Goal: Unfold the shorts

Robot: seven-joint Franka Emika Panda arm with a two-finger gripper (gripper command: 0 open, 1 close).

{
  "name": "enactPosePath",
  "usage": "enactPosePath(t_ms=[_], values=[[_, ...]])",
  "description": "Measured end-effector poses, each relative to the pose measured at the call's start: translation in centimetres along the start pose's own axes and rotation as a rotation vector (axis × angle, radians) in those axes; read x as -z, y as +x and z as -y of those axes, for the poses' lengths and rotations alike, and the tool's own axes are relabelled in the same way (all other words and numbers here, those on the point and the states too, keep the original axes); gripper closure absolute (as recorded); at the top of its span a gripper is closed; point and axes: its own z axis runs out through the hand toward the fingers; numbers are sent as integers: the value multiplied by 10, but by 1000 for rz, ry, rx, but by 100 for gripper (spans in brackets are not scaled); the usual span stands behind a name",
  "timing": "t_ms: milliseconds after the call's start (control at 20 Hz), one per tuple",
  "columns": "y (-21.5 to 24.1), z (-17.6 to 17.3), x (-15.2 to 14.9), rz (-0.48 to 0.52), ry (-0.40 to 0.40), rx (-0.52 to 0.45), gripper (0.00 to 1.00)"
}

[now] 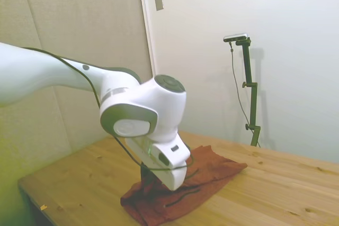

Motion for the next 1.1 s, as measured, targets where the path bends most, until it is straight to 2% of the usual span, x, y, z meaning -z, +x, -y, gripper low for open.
enactPosePath(t_ms=[200,650,700,850,1100], values=[[-29,37,0,-10,-14,42,100],[-56,81,-23,8,-59,82,100],[-57,88,-26,11,-65,84,0],[-54,111,-45,26,-110,114,0],[-47,162,-94,60,-212,211,0]])
